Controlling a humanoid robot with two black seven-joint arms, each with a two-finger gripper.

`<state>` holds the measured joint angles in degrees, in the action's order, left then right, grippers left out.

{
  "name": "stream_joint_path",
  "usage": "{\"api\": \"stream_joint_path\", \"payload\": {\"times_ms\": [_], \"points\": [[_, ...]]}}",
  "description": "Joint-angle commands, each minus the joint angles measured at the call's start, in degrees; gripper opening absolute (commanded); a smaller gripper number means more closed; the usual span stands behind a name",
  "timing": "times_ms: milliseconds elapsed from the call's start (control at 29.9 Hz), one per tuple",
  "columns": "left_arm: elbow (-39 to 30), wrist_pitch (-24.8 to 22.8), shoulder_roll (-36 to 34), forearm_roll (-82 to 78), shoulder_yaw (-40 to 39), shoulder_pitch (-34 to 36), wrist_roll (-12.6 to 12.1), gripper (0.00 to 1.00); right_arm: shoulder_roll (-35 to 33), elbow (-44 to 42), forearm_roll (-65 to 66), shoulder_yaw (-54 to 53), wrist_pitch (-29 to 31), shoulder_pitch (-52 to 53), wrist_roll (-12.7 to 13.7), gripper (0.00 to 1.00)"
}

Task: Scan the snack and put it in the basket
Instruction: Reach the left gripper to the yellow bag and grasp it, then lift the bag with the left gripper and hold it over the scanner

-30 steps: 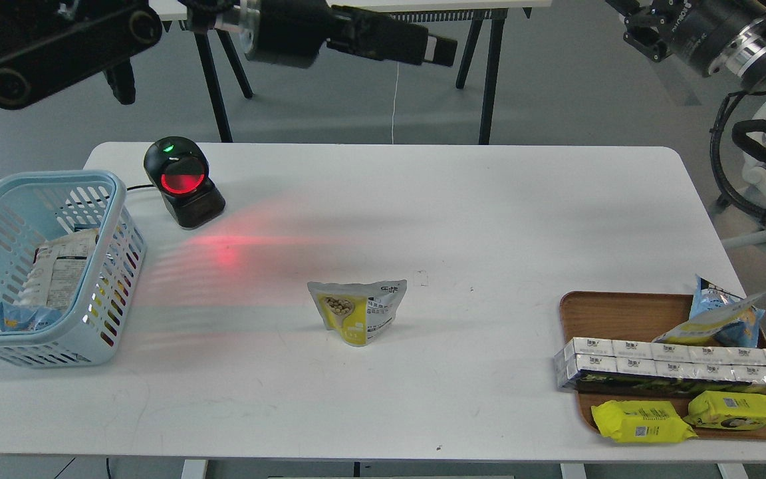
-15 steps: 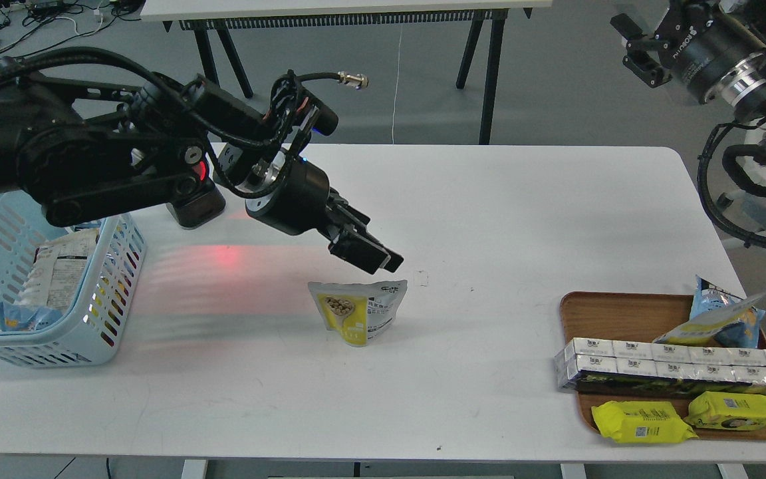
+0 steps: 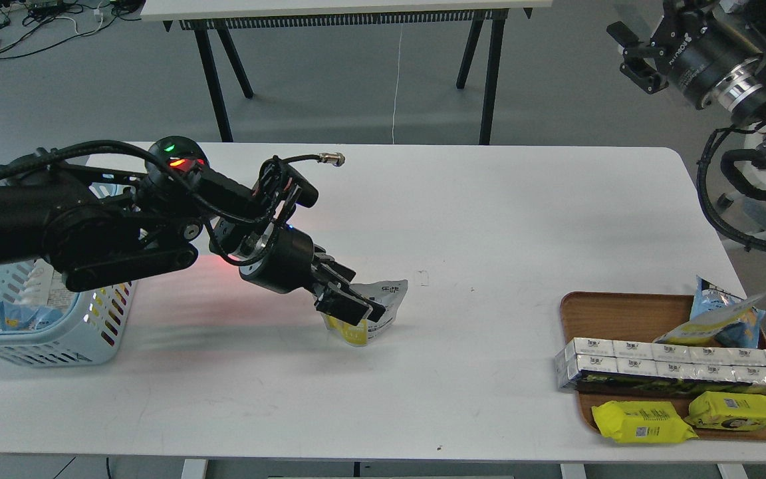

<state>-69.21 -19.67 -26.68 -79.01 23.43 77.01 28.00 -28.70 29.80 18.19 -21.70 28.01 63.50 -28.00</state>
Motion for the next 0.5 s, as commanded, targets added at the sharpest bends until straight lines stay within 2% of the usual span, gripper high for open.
{"api": "stream_joint_path", "payload": {"times_ms": [0,33,67,134,167,301,468], "points": [[1.18,2.43,-0.22,-0.53,-0.13,-0.99,0.0,0.49,0.14,-0.01,0.09,0.0,-0.01,0.05,0.0,0.98],[1.53,3.31,-0.22,-0.7,-0.05,-1.07,0.0,0.47,0.14,-0.01,0.09,0.0,-0.01,0.05,0.0,0.98],[1.62,3.93,-0.22,-0.7,0.13,-1.16,0.0,0.38,0.14,-0.01,0.09,0.0,-0.01,-0.04,0.0,0.98],[1.71,4.2,-0.48,-0.97,0.3,-1.86,0.0,0.16,0.14,-0.01,0.09,0.0,-0.01,-0.13,0.0,0.98],[1.71,3.94,-0.74,-1.32,0.3,-2.13,0.0,0.07,0.14,-0.01,0.0,0.0,-0.01,-0.3,0.0,0.98],[1.36,3.76,-1.54,-1.58,0.22,-2.57,0.0,0.0,0.05,-0.01,0.0,0.0,-0.01,-0.57,0.0,0.98],[1.01,3.93,-1.98,-1.14,0.04,-2.74,0.0,0.0,-0.21,-0.01,0.0,0.0,-0.01,-0.66,0.0,0.98]]}}
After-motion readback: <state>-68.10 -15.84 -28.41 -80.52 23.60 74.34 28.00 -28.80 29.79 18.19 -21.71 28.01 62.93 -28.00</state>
